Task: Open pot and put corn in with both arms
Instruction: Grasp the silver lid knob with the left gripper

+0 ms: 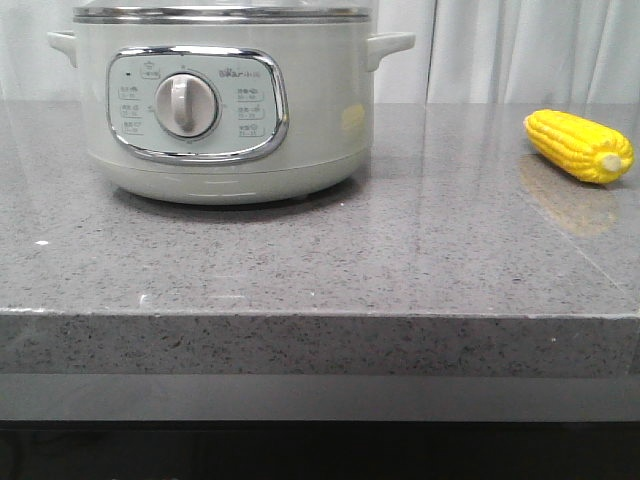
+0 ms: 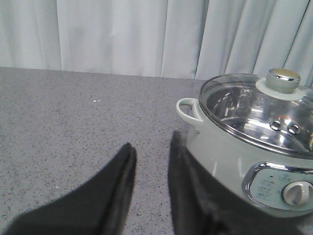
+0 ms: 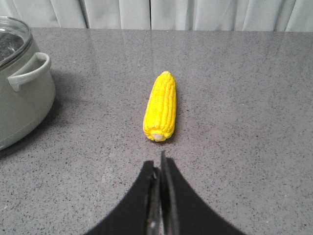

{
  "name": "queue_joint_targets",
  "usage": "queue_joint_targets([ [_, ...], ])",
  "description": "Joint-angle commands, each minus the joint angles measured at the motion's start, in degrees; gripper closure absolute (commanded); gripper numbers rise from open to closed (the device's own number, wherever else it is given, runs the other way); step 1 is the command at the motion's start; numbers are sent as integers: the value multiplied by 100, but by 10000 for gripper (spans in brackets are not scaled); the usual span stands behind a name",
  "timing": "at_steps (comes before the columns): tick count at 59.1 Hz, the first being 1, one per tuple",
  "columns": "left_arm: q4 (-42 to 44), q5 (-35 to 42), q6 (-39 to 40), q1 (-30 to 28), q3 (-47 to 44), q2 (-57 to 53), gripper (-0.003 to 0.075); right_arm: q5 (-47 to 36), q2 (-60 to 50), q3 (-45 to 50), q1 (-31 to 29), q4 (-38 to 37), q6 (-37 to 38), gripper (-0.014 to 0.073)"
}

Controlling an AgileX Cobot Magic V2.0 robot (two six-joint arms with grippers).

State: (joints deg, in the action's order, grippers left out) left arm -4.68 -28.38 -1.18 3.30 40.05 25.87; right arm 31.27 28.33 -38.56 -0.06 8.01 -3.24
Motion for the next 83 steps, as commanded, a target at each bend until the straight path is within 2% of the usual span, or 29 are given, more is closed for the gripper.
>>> queue_joint_targets([
  [1, 5, 440, 3, -12, 202, 83, 278, -410, 65, -200, -25, -21, -93, 417],
  [6, 5, 428, 3, -12, 202, 118, 192, -410, 65, -200, -25, -21, -93, 202],
  [9, 5, 429, 3, -12, 202, 152, 184, -410, 65, -200, -25, -21, -93, 106],
  [14, 5, 429, 3, -12, 202, 236, 185, -410, 65, -200, -25, -21, -93, 19],
  [21, -51, 439, 3, 72, 211, 427, 185, -410, 65, -200, -25, 7, -93, 13],
  [34, -163, 788, -5, 614, 414, 1038, 185, -410, 65, -200, -25, 83, -93, 13],
  [49, -163, 1571, -5, 1663, 931, 2149, 185, -410, 65, -200, -25, 83, -93, 13],
  [63, -163, 2159, -5, 2409, 1640, 3310, 185, -410, 65, -200, -25, 83, -93, 13],
  [83, -163, 2328, -5, 2635, 3170, 5047, 185, -410, 65, -200, -25, 83, -93, 13],
])
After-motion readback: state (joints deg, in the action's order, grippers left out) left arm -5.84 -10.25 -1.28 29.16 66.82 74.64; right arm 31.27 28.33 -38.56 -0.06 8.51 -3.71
